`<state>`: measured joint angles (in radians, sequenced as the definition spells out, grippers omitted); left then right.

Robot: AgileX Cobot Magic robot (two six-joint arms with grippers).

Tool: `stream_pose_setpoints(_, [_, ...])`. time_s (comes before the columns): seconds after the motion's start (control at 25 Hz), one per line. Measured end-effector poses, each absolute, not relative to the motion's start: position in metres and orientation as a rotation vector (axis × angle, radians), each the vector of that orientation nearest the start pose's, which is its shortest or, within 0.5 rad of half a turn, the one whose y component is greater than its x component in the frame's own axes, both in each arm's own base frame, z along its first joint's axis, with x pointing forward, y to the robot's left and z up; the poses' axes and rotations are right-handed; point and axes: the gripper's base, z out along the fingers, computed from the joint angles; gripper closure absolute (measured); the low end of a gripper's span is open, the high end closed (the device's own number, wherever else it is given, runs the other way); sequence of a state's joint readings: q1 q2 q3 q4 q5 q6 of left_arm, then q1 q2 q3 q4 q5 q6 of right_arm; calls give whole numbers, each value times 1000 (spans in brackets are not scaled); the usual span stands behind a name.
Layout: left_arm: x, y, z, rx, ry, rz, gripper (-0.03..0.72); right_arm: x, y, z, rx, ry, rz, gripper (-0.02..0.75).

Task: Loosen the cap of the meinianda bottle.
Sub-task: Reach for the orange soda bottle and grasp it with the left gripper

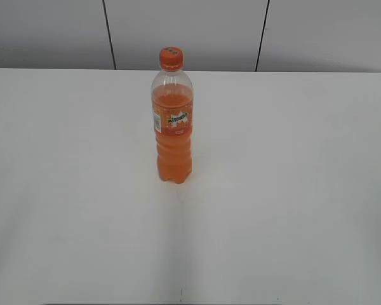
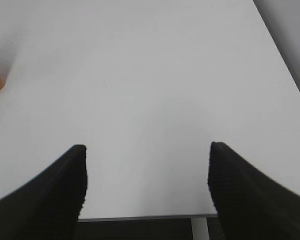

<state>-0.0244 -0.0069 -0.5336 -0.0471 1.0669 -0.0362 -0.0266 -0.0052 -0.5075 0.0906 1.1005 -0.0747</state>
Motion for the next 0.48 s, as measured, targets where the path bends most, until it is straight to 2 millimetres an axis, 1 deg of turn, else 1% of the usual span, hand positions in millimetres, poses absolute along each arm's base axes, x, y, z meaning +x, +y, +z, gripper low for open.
stream_pose_setpoints(0.48, [-10,-3,286,-8,2010,-95,108,-8,8,276,-57,2067,47,172])
